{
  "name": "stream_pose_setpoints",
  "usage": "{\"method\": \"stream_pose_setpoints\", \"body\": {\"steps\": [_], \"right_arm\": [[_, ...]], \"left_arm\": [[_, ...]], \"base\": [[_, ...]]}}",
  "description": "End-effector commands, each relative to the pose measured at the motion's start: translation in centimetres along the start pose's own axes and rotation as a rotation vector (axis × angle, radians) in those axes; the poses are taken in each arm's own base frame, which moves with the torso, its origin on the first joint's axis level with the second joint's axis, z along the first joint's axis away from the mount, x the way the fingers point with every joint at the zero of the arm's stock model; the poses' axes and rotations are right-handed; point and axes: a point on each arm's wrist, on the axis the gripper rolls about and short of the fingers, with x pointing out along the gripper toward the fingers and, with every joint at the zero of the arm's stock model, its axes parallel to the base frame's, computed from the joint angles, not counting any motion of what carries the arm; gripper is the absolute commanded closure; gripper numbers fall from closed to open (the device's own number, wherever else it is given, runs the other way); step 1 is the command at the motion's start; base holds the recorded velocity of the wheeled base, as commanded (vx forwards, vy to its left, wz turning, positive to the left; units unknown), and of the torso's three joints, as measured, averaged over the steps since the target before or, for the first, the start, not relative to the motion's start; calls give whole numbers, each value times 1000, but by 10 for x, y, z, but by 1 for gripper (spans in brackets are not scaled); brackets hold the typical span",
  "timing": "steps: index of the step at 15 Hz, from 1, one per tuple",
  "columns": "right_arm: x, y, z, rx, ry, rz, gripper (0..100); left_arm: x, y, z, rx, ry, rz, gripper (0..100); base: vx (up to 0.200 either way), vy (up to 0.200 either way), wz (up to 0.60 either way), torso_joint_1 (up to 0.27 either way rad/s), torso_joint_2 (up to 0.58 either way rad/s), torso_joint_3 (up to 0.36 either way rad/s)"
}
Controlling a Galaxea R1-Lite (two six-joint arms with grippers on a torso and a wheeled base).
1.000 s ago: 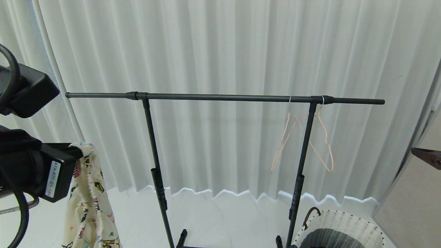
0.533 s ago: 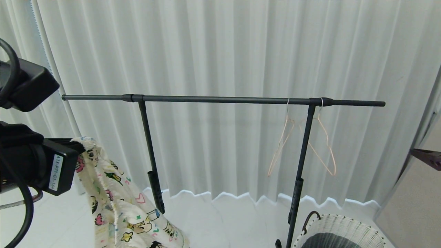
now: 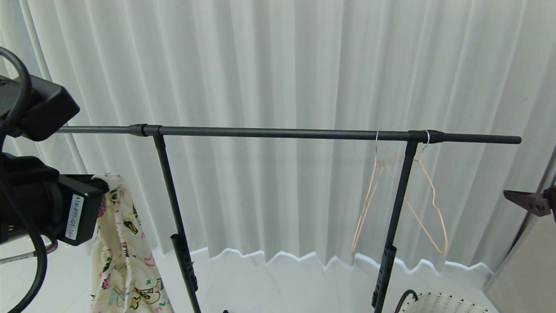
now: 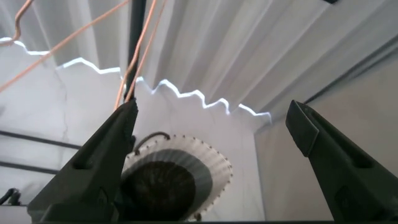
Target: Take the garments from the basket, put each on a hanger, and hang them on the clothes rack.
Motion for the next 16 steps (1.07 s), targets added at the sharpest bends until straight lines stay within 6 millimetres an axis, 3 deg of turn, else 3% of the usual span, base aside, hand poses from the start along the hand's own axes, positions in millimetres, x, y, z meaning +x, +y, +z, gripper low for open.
{"method": "stream_pose_setpoints", "body": {"steps": [1, 7, 9, 12, 16], "right_arm": [[7, 1, -1, -1, 23, 8, 0], [49, 10, -8, 25, 133, 93, 0], [85, 28, -11, 135, 192, 133, 0], [124, 52, -16, 142, 231, 116, 0], [150, 61, -18, 167, 281, 86, 0]], "left_arm": [[1, -1, 0, 2, 4, 0, 100], [1, -1, 2, -7, -18, 1, 100], [2, -1, 2, -9, -17, 1, 100], [1, -1, 2, -12, -19, 1, 100], [3, -2, -3, -4, -3, -1, 100]], "base": [[200, 0, 0, -2, 2, 2], [33, 0, 0, 0, 0, 0], [0, 0, 0, 0, 0, 0], [0, 0, 0, 0, 0, 0], [0, 0, 0, 0, 0, 0]]}}
